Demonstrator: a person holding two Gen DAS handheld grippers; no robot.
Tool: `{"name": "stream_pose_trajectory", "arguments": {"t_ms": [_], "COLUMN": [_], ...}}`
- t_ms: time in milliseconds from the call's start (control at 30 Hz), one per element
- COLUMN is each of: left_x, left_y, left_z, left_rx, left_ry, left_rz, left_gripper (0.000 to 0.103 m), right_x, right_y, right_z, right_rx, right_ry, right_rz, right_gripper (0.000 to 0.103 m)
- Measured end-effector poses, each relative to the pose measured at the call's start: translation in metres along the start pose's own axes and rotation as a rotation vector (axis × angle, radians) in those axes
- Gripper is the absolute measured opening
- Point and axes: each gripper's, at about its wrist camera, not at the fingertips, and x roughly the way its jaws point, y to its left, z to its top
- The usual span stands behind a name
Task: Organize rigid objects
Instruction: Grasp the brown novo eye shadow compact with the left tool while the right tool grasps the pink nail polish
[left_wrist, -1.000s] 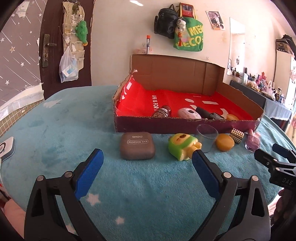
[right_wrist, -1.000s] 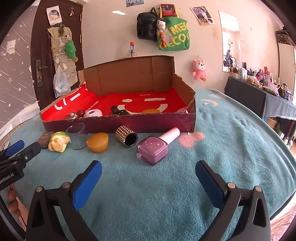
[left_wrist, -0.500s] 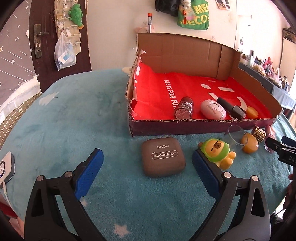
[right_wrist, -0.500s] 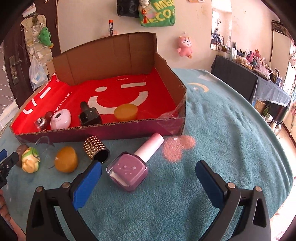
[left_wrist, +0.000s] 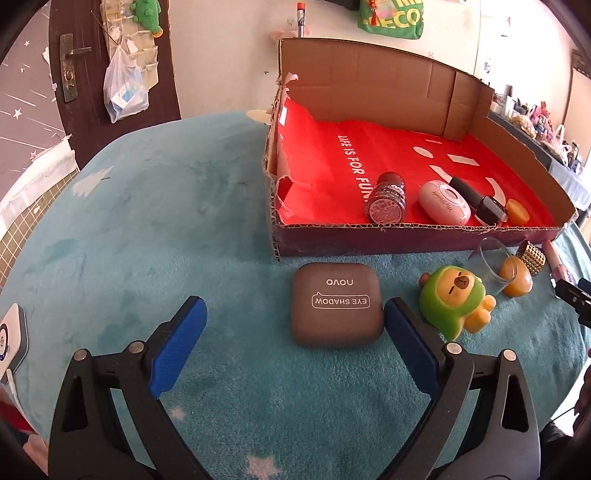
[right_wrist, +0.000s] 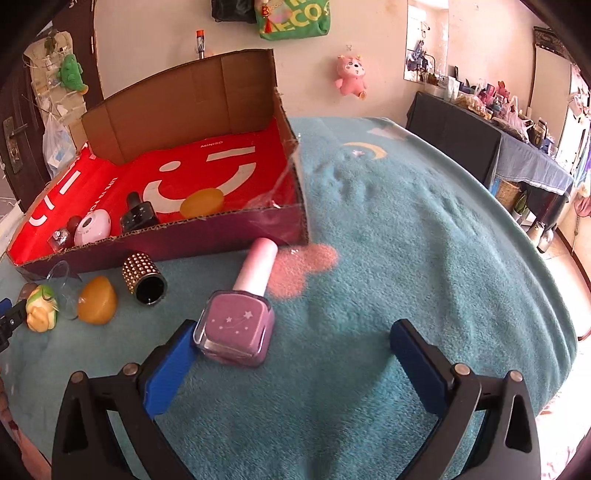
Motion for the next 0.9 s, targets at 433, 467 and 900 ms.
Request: {"name": "stream_pose_trajectory", "arguments": {"t_ms": [433, 467, 900], "left_x": [0.02, 0.019, -0.006], "left_y": [-0.012, -0.013, -0.023], "left_z": [0.013, 0.012, 0.011], "left_rx": [0.023, 0.023, 0.054], "left_ry": [0.056, 0.051, -0.019], "left_rz": [-0.027, -0.029, -0.105], "left_gripper": [0.073, 0.071, 0.049], "right_x": [0.012, 0.012, -0.009], "right_y": [0.019, 0.017, 0.007], "right_z": [0.015, 0.016, 0.007], "right_rx": [-0.059, -0.051, -0.037], "right_ry": [-0.008, -0.009, -0.091], "right_rz": [0.073, 0.08, 0.195], "right_gripper": [0.08, 0.076, 0.038]}}
